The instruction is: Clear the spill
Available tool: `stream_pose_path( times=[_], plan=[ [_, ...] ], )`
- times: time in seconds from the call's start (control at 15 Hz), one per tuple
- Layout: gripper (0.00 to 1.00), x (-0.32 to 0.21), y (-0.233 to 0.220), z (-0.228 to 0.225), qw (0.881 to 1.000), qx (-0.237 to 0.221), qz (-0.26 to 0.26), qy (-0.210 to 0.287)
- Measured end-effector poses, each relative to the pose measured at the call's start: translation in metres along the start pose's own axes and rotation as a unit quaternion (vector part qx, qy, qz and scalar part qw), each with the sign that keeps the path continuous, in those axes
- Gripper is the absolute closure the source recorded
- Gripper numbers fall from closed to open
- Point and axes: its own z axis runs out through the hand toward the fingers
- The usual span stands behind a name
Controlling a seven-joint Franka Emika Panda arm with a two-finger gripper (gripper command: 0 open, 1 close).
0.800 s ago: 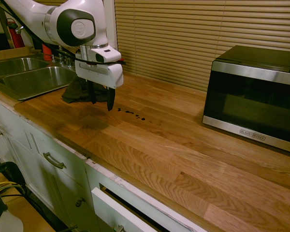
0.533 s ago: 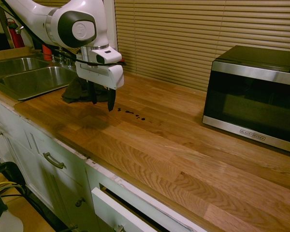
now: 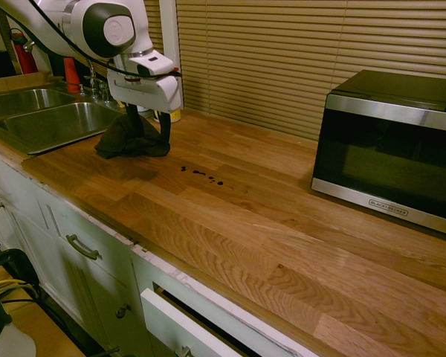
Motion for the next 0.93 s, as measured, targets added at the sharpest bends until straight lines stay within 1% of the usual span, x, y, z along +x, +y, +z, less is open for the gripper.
stream_pose_path(
  times=[0.2,0.53,0.73,0.93],
  plan=[
    [0.00,-0.015,-0.039,-0.001,1.000,0.021,-0.006,0.009],
    [0.00,-0.041,-0.096,-0.013,0.998,0.054,0.006,0.034],
    [0.00,-0.063,-0.138,-0.019,0.997,0.065,0.010,0.049],
    [0.00,-0.078,-0.170,-0.015,0.996,0.068,0.027,0.057]
  ],
)
